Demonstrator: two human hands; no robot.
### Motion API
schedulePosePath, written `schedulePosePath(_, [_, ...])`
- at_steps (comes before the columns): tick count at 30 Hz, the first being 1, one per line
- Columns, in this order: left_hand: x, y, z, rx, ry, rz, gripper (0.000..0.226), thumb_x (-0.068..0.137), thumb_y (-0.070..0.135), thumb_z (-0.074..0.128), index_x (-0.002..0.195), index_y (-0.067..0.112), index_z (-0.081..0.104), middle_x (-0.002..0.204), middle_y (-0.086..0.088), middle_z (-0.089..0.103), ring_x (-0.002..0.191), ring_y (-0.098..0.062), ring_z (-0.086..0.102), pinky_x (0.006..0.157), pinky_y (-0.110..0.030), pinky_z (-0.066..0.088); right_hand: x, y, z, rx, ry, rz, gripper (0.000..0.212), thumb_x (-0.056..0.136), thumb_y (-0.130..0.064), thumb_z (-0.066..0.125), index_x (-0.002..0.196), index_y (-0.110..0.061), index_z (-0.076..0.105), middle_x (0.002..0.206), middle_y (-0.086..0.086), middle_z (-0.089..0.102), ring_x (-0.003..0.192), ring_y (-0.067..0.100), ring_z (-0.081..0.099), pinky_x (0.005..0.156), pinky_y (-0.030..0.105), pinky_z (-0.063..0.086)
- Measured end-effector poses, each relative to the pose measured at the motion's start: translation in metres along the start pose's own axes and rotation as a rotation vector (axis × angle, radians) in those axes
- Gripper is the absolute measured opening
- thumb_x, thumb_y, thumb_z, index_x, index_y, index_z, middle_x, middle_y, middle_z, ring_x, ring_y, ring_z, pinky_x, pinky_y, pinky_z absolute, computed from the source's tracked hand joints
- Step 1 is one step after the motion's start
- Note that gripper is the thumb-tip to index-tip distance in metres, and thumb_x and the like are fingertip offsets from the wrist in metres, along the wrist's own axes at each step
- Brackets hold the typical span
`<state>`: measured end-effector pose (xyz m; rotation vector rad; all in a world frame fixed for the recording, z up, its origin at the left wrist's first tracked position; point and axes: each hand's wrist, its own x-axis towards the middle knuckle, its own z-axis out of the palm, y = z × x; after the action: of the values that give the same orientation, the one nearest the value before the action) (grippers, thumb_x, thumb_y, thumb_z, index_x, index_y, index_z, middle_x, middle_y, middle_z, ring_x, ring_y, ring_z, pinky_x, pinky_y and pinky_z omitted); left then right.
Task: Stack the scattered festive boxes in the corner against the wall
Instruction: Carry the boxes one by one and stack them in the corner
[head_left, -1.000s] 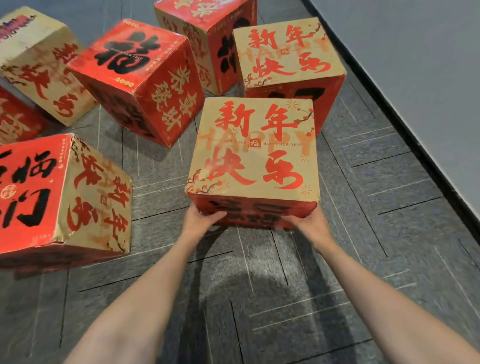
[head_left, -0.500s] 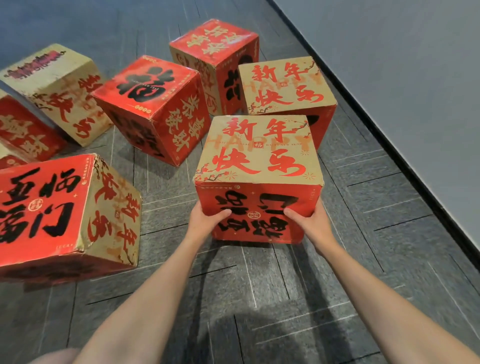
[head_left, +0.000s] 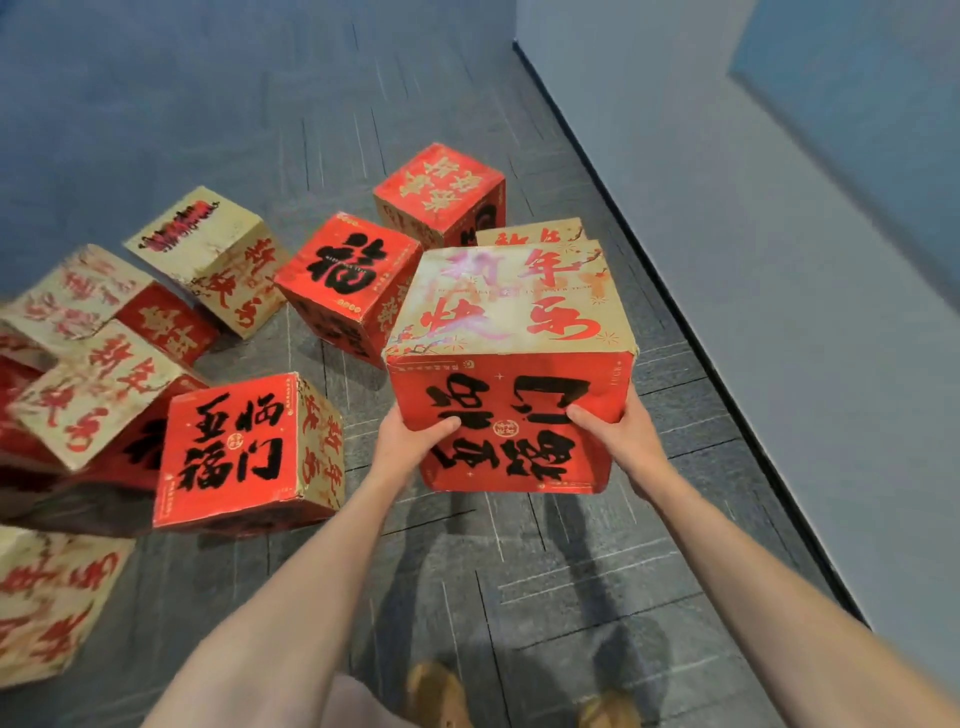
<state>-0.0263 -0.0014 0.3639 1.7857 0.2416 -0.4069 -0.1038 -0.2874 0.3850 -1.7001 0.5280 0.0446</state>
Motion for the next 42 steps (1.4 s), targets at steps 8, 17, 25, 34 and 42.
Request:
schedulePosePath(8, [-0.108, 0.256, -0.007, 0.082, -0.138, 0.136, 0.064, 0.070, 0.026, 0.090, 0.124, 0.023, 0.056, 0.114, 0.006, 0.068, 0.106, -0.014, 0.065, 0.093, -0.034, 0.052, -0.115, -0.229, -0.105, 0.002, 0.182, -0.053, 0.081, 0.062, -0.061, 0.084, 0.132, -0.039, 0.050, 0.120, -0.013, 0.068, 0.111, 0.012, 0.065, 0.100, 0.050, 0.050])
schedulePosePath(17, [-0.202, 0.413, 0.044, 0.073, -0.541, 0.338, 0.056, 0.069, 0.026, 0.090, 0.117, 0.021, 0.062, 0.108, 0.003, 0.073, 0.096, -0.013, 0.070, 0.076, -0.029, 0.056, -0.291, -0.343, -0.183, 0.080, 0.637, -0.150, 0.090, 0.069, -0.055, 0.084, 0.144, -0.040, 0.037, 0.124, -0.015, 0.064, 0.113, 0.011, 0.063, 0.096, 0.041, 0.053])
schedulePosePath(25, [-0.361, 0.437, 0.113, 0.128, -0.966, 0.510, 0.050, 0.074, 0.019, 0.087, 0.117, 0.022, 0.062, 0.101, 0.012, 0.070, 0.096, -0.007, 0.067, 0.069, -0.017, 0.053, -0.510, -0.326, -0.193, 0.151, 1.114, -0.113, 0.087, 0.075, -0.044, 0.083, 0.147, -0.040, 0.034, 0.121, -0.019, 0.062, 0.113, 0.009, 0.061, 0.099, 0.041, 0.051])
schedulePosePath(34, [-0.633, 0.374, 0.202, 0.282, -1.555, 0.547, 0.050, 0.074, 0.026, 0.087, 0.118, 0.019, 0.065, 0.106, 0.004, 0.073, 0.096, -0.013, 0.069, 0.070, -0.023, 0.053, -0.808, -0.264, -0.172, 0.156, 1.653, 0.042, 0.072, 0.079, -0.032, 0.083, 0.140, -0.032, 0.046, 0.117, -0.015, 0.066, 0.109, 0.005, 0.062, 0.082, 0.022, 0.049])
schedulePosePath(42, [-0.865, 0.281, 0.246, 0.362, -1.923, 0.564, 0.063, 0.069, 0.035, 0.090, 0.123, 0.027, 0.060, 0.113, 0.007, 0.071, 0.103, -0.014, 0.068, 0.087, -0.039, 0.056, -1.022, -0.181, -0.147, 0.236, 2.017, 0.298, 0.069, 0.052, -0.073, 0.078, 0.110, -0.041, 0.059, 0.107, -0.012, 0.072, 0.102, 0.016, 0.068, 0.092, 0.045, 0.055])
